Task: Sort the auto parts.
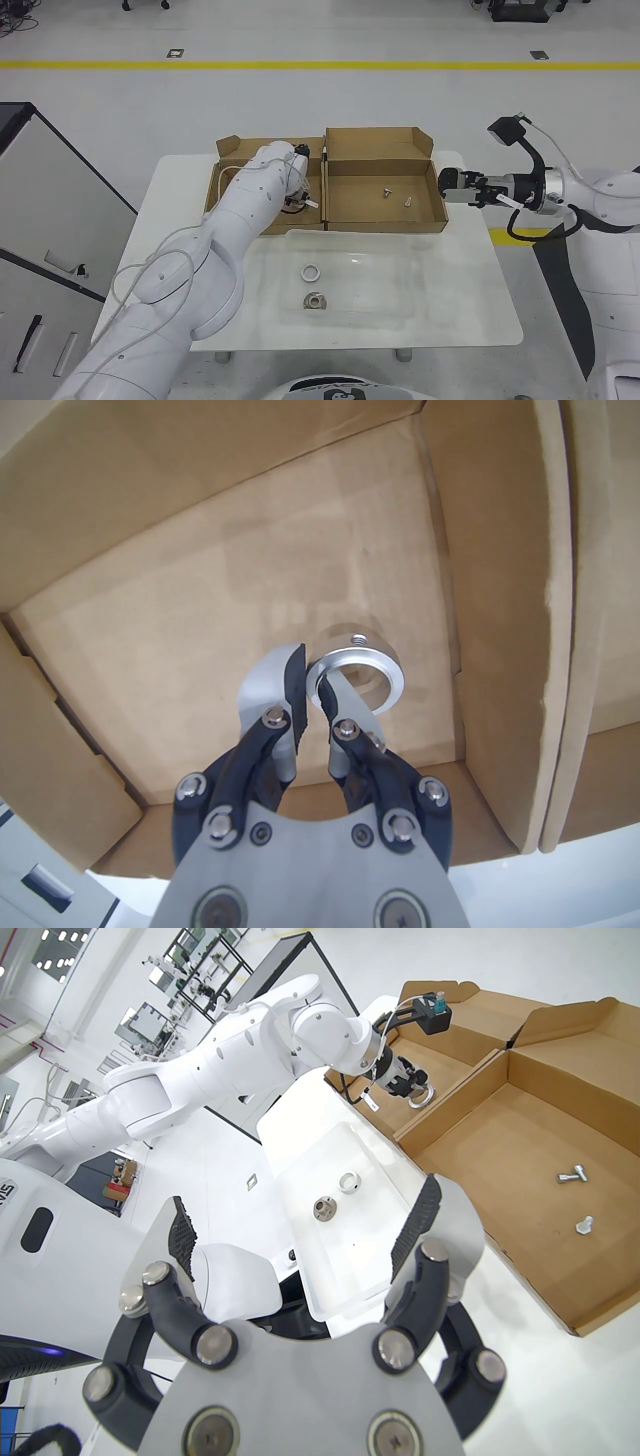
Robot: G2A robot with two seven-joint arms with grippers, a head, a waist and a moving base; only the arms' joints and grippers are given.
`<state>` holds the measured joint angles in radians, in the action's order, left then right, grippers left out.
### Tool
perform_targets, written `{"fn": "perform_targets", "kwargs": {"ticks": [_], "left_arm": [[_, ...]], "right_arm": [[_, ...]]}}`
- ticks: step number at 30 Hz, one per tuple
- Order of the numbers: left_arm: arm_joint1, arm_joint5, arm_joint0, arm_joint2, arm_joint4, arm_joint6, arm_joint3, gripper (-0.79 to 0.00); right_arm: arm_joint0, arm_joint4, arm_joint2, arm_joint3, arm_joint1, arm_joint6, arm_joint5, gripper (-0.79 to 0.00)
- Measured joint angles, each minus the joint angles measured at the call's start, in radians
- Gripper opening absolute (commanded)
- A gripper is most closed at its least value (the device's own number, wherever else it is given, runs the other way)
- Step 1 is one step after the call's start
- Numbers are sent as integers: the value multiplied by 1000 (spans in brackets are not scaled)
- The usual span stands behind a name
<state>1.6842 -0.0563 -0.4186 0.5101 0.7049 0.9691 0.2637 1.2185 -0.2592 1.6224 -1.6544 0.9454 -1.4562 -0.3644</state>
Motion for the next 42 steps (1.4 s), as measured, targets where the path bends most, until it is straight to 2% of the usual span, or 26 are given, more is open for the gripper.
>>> {"fn": "perform_targets", "kwargs": {"ticks": [13, 19, 23, 26, 28, 32, 36, 39, 42], "left_arm": [[-21, 36, 36, 45, -17, -16, 22, 0], [-55, 92, 70, 86, -34, -7, 59, 0], [-87, 119, 73, 110, -22, 24, 135, 0], [-120, 130, 53, 129, 3, 78, 236, 0], [-150, 129, 25, 151, 25, 129, 336, 0], [-224, 108, -75, 219, 95, 246, 603, 0], [-313, 116, -249, 338, 197, 399, 977, 0], [-360, 166, -383, 427, 229, 486, 1214, 0], [-386, 236, -481, 485, 205, 541, 1368, 0]], "right_arm": [[0, 0, 0, 0, 0, 0, 0, 0], [0, 0, 0, 0, 0, 0, 0, 0], [0, 0, 0, 0, 0, 0, 0, 0], [0, 0, 0, 0, 0, 0, 0, 0], [0, 0, 0, 0, 0, 0, 0, 0], [0, 0, 0, 0, 0, 0, 0, 0], [0, 0, 0, 0, 0, 0, 0, 0], [0, 0, 0, 0, 0, 0, 0, 0], [0, 0, 0, 0, 0, 0, 0, 0]]}}
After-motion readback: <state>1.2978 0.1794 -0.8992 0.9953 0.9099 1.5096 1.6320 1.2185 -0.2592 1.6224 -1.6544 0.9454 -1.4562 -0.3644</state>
